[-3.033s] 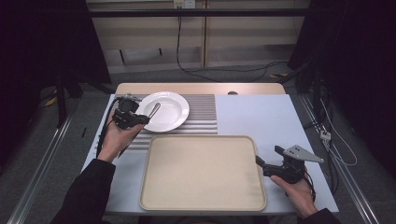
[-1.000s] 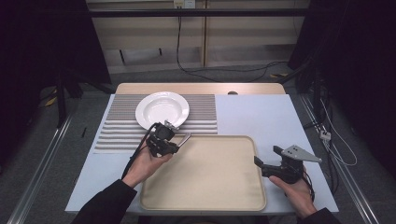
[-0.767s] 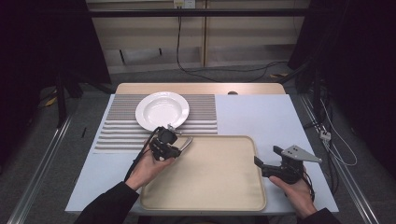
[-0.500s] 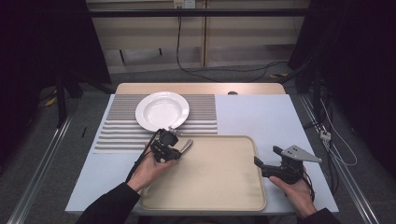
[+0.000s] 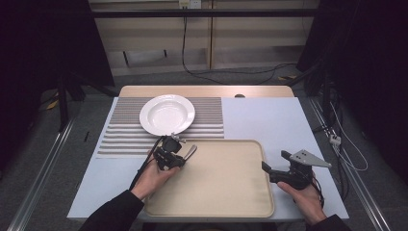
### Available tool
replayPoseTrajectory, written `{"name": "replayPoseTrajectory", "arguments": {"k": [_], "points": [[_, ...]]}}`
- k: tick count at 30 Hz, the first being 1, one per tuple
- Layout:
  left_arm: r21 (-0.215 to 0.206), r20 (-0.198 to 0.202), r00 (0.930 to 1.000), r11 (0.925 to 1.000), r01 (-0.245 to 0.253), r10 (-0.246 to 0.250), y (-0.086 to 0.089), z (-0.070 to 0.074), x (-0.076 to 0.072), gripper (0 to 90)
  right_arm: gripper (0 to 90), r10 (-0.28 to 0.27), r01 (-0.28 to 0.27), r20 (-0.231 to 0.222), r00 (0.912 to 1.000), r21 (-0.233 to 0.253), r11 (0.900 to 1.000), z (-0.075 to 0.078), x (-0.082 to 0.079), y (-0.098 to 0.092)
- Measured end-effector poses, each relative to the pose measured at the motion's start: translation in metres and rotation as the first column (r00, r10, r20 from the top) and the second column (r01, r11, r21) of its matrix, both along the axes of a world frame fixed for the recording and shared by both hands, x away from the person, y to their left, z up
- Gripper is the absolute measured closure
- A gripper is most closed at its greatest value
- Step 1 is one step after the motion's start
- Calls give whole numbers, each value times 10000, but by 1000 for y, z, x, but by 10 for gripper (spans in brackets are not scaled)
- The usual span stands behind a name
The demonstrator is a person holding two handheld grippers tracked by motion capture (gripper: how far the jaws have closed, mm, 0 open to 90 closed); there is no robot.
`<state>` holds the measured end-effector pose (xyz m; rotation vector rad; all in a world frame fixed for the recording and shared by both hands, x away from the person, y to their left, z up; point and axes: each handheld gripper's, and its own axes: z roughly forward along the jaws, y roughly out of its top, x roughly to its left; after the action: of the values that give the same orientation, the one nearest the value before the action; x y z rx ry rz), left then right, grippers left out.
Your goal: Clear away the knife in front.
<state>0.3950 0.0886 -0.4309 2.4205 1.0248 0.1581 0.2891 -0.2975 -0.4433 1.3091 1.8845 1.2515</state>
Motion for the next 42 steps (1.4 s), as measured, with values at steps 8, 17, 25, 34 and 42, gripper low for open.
{"name": "replayPoseTrajectory", "arguments": {"k": [8, 17, 25, 34, 42], "points": [[-206, -55, 10000, 9998, 49, -50, 2, -1, -1, 756, 119, -10, 10, -31, 10000, 0, 10000, -1, 0, -1], [-286, 705, 9964, 9984, 493, -472, 4, 4, 1, 349, 119, -145, 145, -31, 9999, -7, 9999, -1, -2, -2], [-807, 1213, 9912, 9948, 627, -526, -6, 9, 2, 118, 119, -128, 128, -70, 9999, 57, 9999, -2, -2, -4], [-1412, 1573, 9729, 9712, 1922, -1697, -17, 3, -6, 473, 119, -52, 53, -104, 9999, 70, 10000, -3, 1, -4], [-1074, 1184, 9670, 9653, 2382, -2255, -19, -5, -9, 895, 119, -76, 75, -116, 9999, -75, 9999, -1, 1, 0]]}}
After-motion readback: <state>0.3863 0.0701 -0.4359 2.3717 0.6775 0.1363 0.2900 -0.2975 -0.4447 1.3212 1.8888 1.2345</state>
